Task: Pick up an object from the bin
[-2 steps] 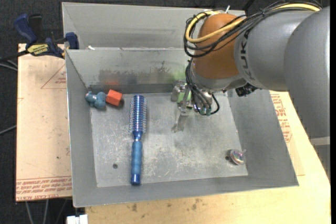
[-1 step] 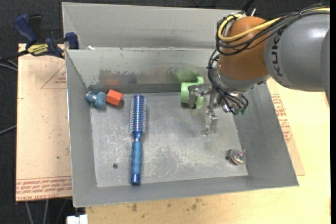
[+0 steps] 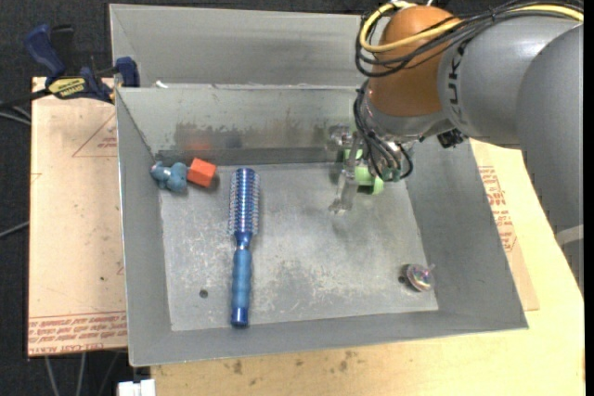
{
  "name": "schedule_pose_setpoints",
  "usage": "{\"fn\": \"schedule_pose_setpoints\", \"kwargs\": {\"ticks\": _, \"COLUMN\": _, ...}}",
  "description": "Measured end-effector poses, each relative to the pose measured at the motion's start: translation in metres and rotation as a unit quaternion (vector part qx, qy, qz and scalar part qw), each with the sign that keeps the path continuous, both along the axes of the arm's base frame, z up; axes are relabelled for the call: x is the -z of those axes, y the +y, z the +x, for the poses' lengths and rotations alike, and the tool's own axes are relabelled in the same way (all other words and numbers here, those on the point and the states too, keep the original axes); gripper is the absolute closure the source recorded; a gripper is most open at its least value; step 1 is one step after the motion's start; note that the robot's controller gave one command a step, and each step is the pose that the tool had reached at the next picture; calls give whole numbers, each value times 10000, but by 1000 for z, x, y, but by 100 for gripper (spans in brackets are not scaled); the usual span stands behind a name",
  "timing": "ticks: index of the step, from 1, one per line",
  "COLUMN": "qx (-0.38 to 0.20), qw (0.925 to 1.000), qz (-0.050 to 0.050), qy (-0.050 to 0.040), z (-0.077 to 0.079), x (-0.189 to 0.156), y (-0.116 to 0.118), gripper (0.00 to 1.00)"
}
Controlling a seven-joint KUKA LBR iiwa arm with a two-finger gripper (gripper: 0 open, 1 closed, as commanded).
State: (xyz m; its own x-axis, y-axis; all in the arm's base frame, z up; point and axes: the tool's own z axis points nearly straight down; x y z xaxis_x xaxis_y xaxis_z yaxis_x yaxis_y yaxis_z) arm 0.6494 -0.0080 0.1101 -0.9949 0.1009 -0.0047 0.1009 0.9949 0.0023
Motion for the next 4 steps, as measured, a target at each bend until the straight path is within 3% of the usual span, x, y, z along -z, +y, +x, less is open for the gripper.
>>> {"fn": "schedule_pose_setpoints", "kwargs": {"ticks": 1, "qx": -2131, "qw": 9770, "qz": -26, "qy": 11, "z": 4, "x": 30, "y": -79, "gripper": 0}}
{"fn": "schedule_pose_setpoints", "kwargs": {"ticks": 2, "qx": -1727, "qw": 9850, "qz": -14, "qy": 6, "z": -7, "x": 40, "y": -138, "gripper": 0}}
{"fn": "schedule_pose_setpoints", "kwargs": {"ticks": 3, "qx": -1747, "qw": 9846, "qz": -7, "qy": 0, "z": -7, "x": 40, "y": -135, "gripper": 100}}
{"fn": "schedule_pose_setpoints", "kwargs": {"ticks": 4, "qx": -4703, "qw": 8825, "qz": 34, "qy": -12, "z": -19, "x": 39, "y": -116, "gripper": 100}}
